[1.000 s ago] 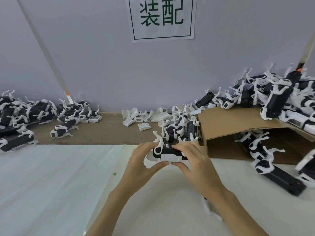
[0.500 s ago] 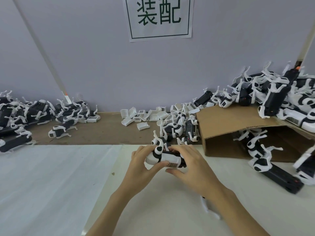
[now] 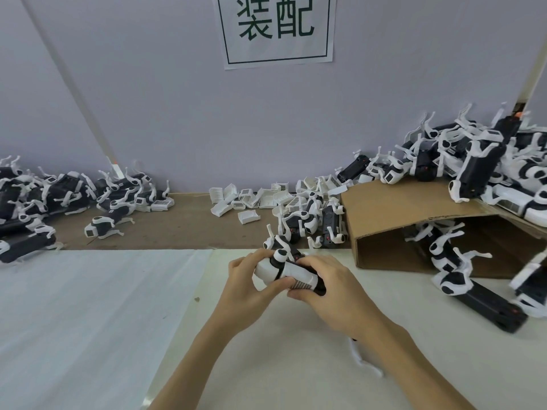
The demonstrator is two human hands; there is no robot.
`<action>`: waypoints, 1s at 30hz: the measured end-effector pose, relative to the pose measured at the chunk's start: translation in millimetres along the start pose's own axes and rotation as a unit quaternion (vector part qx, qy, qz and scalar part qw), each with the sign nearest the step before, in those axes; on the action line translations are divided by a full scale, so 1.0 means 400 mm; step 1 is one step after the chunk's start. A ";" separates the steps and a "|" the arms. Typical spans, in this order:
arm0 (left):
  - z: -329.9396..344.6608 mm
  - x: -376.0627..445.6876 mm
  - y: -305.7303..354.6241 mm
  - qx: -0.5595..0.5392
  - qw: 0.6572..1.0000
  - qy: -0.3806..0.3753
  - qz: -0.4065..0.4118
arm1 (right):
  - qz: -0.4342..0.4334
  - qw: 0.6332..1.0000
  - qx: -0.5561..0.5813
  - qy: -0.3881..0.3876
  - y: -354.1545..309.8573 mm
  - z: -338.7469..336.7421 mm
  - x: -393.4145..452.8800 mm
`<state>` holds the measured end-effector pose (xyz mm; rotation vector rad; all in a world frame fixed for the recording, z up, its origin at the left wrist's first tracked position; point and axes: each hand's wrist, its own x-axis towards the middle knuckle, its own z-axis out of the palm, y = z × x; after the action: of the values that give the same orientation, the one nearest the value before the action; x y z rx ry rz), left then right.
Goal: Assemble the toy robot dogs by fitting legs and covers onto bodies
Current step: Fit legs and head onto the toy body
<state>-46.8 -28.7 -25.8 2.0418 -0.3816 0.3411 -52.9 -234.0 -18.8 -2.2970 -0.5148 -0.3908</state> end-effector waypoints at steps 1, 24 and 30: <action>0.000 0.003 0.005 -0.015 1.000 0.010 -0.009 | -0.006 1.000 0.009 0.011 -0.003 0.000 -0.001; 0.014 0.002 0.012 -0.153 0.988 0.019 -0.026 | -0.082 0.986 -0.098 0.110 -0.002 0.014 -0.008; 0.010 -0.003 0.017 -0.153 0.988 -0.004 0.006 | -0.072 0.989 -0.066 0.112 -0.001 0.002 -0.001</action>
<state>-50.3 -35.4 -22.6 1.7413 -0.4244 0.2636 -53.3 -233.3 -19.4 -2.3106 -0.5554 -0.7656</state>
